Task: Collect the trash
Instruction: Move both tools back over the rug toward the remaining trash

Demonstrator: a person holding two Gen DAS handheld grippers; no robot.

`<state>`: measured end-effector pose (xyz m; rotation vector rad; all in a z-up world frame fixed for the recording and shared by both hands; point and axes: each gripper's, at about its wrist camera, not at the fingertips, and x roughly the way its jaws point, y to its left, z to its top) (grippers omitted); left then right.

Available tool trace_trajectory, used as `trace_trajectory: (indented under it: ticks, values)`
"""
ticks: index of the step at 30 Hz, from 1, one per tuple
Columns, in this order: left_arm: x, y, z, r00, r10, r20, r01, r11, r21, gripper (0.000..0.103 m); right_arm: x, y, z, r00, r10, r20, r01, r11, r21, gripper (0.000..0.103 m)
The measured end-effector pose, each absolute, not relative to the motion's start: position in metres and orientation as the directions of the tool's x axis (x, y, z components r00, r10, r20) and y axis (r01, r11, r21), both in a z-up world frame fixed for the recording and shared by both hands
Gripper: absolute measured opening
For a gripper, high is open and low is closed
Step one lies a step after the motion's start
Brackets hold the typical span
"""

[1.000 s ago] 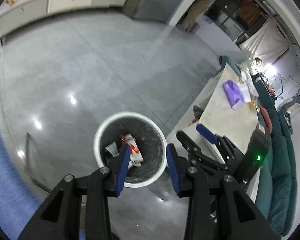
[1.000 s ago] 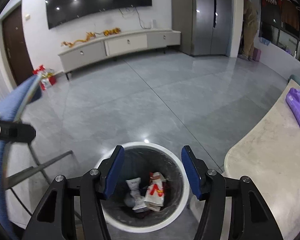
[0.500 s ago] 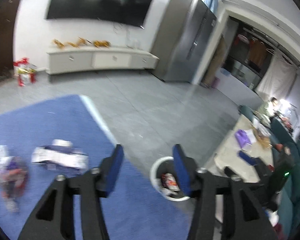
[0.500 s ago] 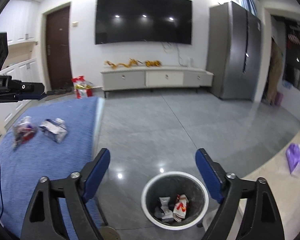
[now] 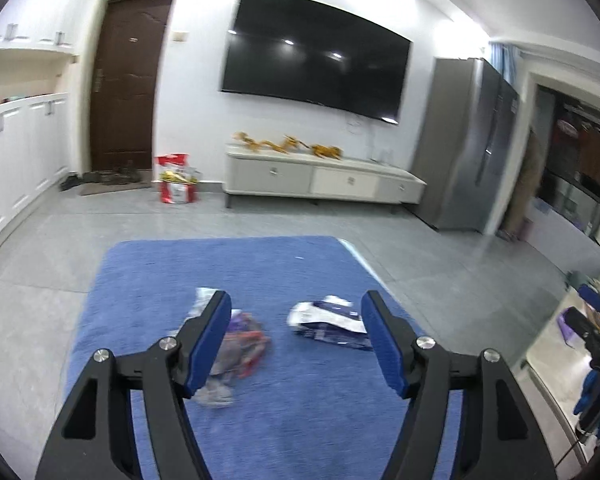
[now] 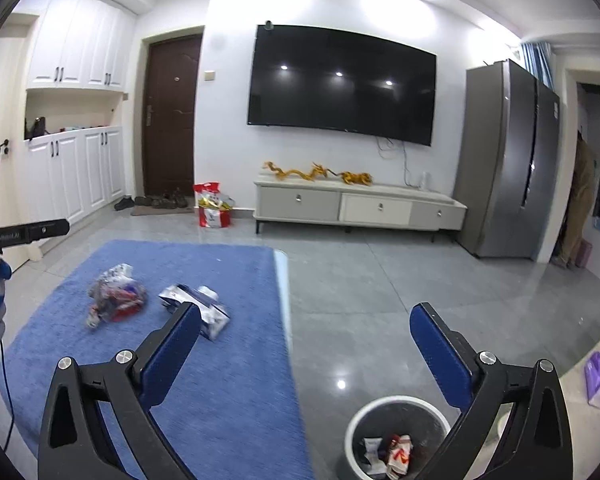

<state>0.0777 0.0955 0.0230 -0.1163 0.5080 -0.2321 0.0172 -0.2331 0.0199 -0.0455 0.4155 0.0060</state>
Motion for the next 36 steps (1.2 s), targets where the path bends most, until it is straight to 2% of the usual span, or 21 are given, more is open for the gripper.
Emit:
trace_trajectory:
  ticks: [7,15,28,36]
  values:
    - [0.051,0.144,0.008,0.886,-0.200,-0.419,0.126,0.972,-0.197,0.066,0.020,-0.176,0.021,0.924,0.005,-0.383,-0.058,0.990,-0.126,0.103]
    - [0.028,0.160,0.008,0.892,-0.148,-0.427,0.103,0.987,-0.125,0.066,0.022,-0.140,0.014,0.923,0.064,-0.380,-0.110,0.989,-0.100,0.103]
    - [0.018,0.132,-0.009,0.889,-0.093,-0.448,0.091,0.996,-0.025,0.066,0.035,-0.124,-0.007,0.894,0.165,-0.416,-0.186,0.982,-0.011,0.103]
    - [0.022,0.118,-0.022,0.880,-0.076,-0.469,0.092,0.996,0.012,0.066,0.042,-0.112,-0.018,0.874,0.174,-0.453,-0.212,0.977,-0.034,0.103]
